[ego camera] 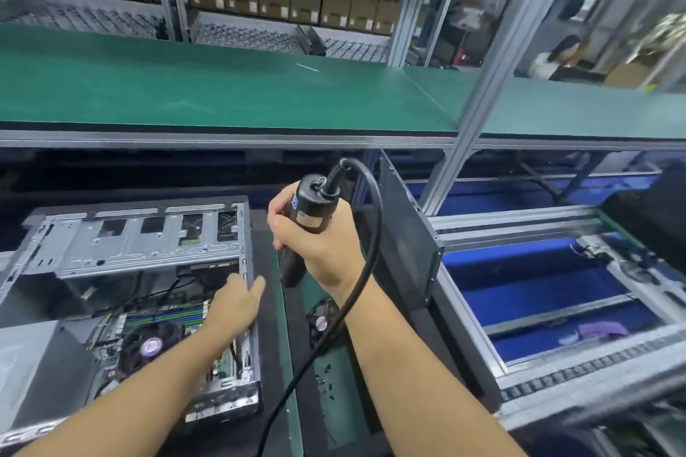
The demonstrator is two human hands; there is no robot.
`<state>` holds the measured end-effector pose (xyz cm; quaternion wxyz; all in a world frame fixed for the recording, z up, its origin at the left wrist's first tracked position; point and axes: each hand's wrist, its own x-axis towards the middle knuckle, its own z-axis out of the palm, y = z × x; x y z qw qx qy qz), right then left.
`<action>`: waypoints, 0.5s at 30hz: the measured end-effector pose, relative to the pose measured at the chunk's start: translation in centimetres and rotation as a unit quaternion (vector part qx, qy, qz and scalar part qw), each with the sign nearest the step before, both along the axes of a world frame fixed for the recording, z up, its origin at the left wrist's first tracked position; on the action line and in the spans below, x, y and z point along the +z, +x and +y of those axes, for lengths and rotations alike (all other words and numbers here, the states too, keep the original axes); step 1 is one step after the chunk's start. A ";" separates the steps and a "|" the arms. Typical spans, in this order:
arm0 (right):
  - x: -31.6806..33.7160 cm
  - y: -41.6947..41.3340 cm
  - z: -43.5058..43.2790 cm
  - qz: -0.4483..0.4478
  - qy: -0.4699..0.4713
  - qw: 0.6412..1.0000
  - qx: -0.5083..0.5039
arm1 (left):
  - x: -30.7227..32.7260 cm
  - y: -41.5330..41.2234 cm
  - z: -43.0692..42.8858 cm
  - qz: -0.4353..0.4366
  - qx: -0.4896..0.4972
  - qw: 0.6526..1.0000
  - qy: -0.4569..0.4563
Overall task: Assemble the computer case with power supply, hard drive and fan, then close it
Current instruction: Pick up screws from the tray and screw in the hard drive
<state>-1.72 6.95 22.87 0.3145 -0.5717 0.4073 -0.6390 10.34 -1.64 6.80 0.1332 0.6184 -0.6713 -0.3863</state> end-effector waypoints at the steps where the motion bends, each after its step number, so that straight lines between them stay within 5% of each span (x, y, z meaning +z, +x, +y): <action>1: 0.1 0.5 0.3 0.004 0.005 1.000 -0.006 | 0.0 0.4 0.2 0.000 0.004 1.000 0.003; 7: 1.2 4.7 1.5 0.028 0.005 0.999 -0.045 | 1.2 4.9 2.0 0.058 0.054 0.996 -0.034; 9: 1.6 6.5 2.1 0.031 0.001 0.998 -0.057 | 2.2 6.2 2.3 0.121 0.059 0.991 0.017; 15: 2.2 11.3 4.3 0.074 -0.011 0.995 -0.069 | 6.7 9.7 4.9 0.398 -0.008 0.891 0.219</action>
